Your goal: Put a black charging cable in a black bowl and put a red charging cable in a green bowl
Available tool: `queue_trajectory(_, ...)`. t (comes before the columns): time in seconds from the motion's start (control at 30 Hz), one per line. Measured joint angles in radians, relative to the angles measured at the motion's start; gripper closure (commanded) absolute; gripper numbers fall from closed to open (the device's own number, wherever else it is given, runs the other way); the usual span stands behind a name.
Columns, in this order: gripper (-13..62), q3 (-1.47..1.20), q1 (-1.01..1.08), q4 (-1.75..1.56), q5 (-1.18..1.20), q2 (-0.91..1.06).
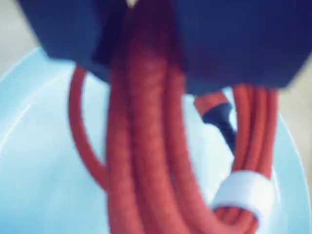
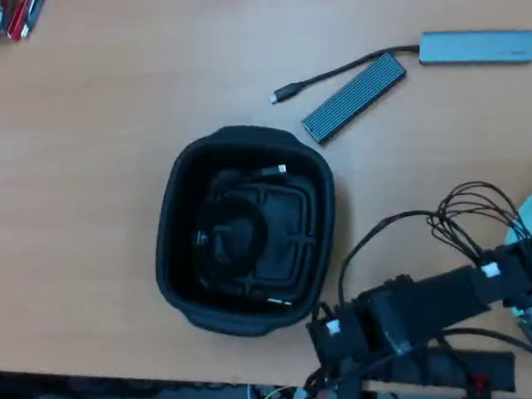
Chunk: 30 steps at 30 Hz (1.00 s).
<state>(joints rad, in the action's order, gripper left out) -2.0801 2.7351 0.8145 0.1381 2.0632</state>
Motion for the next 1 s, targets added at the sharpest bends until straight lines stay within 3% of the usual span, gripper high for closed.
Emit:
queue_trajectory(0.27,30.2,-0.005,-0.015,-0.041,0.0,-0.061)
queue_trajectory(0.37,26.0,-0.005,-0.023,-0.064,0.0,-0.061)
queue_trajectory(0.83,26.1,-0.052,-0.043,-0.063,0.006,-0.091)
queue_trajectory(1.0,26.1,-0.051,-0.227,0.012,0.02,-0.092)
